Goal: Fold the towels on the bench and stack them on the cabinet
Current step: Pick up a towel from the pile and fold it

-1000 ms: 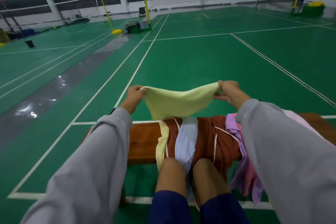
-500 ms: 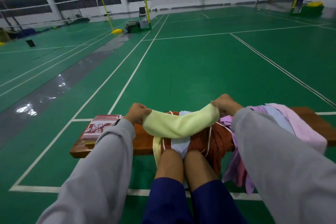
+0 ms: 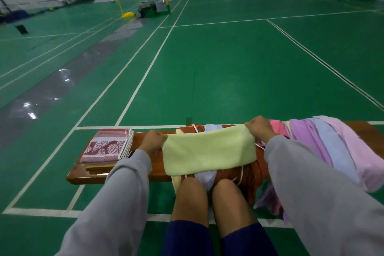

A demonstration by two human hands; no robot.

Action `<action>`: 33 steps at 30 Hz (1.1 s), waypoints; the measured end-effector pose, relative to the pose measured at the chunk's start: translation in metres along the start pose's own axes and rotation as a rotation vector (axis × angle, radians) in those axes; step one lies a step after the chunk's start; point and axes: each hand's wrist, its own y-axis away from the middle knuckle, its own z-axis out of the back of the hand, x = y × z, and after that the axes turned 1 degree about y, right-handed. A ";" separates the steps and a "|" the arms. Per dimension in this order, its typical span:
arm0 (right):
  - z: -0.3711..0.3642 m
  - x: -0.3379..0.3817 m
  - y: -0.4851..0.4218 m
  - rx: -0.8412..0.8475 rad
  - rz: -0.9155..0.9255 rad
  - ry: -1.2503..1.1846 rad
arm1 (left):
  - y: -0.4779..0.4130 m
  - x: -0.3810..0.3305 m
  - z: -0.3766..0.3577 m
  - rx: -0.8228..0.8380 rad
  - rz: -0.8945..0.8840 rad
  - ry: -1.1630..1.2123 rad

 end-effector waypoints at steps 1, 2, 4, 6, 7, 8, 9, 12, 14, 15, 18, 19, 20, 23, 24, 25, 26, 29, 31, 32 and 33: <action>-0.006 0.001 -0.006 -0.003 -0.001 -0.005 | -0.008 0.000 -0.002 -0.014 -0.005 -0.004; -0.011 0.002 -0.011 -0.006 -0.004 -0.010 | -0.015 -0.001 -0.004 -0.028 -0.006 -0.010; -0.021 0.002 -0.020 -0.021 -0.017 -0.011 | -0.026 -0.001 -0.010 -0.047 -0.009 -0.007; -0.032 0.001 -0.027 -0.026 -0.029 0.011 | -0.037 0.003 -0.017 -0.044 -0.005 -0.004; -0.037 -0.001 -0.029 -0.028 -0.031 0.027 | -0.045 0.010 -0.022 -0.037 0.008 0.006; -0.042 -0.003 -0.030 -0.024 -0.042 0.048 | -0.051 0.016 -0.026 -0.009 0.033 0.022; -0.047 -0.005 -0.031 -0.017 -0.045 0.078 | -0.060 0.025 -0.034 0.016 0.064 0.049; -0.062 -0.003 -0.026 0.017 -0.039 0.186 | -0.057 0.032 -0.049 0.140 0.313 0.177; -0.071 0.006 -0.021 0.001 -0.004 0.261 | -0.046 0.028 -0.049 0.197 0.474 0.279; -0.075 0.014 -0.016 -0.019 0.028 0.318 | -0.045 0.028 -0.048 0.240 0.509 0.298; -0.087 0.038 0.001 -0.079 0.141 0.411 | -0.039 0.030 -0.042 0.357 0.577 0.298; -0.093 0.046 0.005 -0.045 0.173 0.362 | -0.037 0.030 -0.042 0.381 0.590 0.305; -0.100 0.054 0.010 0.008 0.204 0.284 | -0.036 0.033 -0.044 0.394 0.601 0.310; -0.121 0.075 0.021 0.191 0.308 0.107 | -0.027 0.037 -0.050 0.382 0.576 0.416; -0.126 0.082 0.026 0.246 0.306 0.079 | -0.023 0.035 -0.051 0.388 0.549 0.457; -0.132 0.088 0.029 0.291 0.297 0.033 | -0.021 0.033 -0.052 0.386 0.530 0.479; -0.136 0.092 0.034 0.338 0.279 -0.012 | -0.016 0.030 -0.052 0.391 0.519 0.491; -0.141 0.106 0.051 0.461 0.231 -0.121 | -0.014 0.013 -0.047 0.369 0.464 0.448; -0.142 0.111 0.056 0.520 0.208 -0.173 | -0.019 0.003 -0.047 0.312 0.379 0.404; -0.142 0.112 0.057 0.548 0.193 -0.194 | -0.020 -0.003 -0.047 0.288 0.341 0.392; -0.142 0.113 0.057 0.568 0.174 -0.220 | -0.018 -0.011 -0.046 0.261 0.298 0.364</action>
